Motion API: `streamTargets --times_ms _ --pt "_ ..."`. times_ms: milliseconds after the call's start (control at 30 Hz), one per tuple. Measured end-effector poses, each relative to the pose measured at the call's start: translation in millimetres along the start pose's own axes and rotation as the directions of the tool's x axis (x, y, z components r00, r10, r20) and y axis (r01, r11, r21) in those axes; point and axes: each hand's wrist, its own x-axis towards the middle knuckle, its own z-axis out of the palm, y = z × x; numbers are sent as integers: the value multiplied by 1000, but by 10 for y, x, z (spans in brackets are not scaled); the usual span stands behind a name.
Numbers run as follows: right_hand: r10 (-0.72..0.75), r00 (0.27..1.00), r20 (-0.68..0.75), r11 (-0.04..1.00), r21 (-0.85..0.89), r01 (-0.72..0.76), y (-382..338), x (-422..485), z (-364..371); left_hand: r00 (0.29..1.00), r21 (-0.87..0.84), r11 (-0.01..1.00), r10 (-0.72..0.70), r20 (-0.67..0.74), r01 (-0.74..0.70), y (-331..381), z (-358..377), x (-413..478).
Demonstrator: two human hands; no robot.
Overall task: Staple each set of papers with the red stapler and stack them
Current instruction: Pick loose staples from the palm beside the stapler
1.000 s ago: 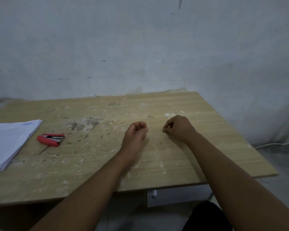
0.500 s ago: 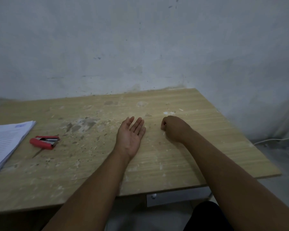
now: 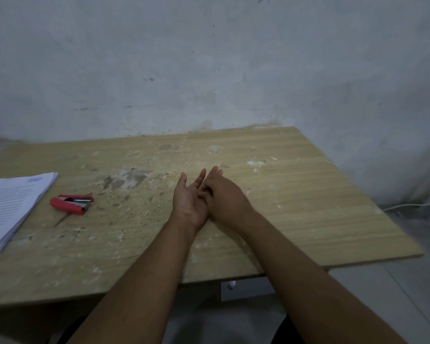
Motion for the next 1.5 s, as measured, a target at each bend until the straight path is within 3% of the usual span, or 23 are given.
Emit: streamTargets --times_ms 233,400,533,633,867,1133,1500 --pt "-38 984 -172 994 92 54 -67 -100 -121 999 -62 998 31 -26 -32 -2 3 24" --pt "80 964 -252 990 129 -48 228 -77 -497 987 -2 989 150 -57 -150 -11 23 16" --pt "237 958 -162 971 18 -237 613 38 -682 987 32 988 154 -46 -152 -33 21 -5" --pt "288 956 -47 953 -87 -291 824 71 -714 988 35 989 144 -47 -142 -34 13 -2" --pt "304 952 46 952 -49 -302 959 125 -765 989 41 990 138 -56 -135 -36 7 22" --pt "266 964 7 962 -62 -265 976 116 -681 991 56 991 125 -41 -122 -34 -7 36" --pt "208 978 15 945 -259 -197 956 33 -532 991 84 989 123 -59 -118 -43 6 2"
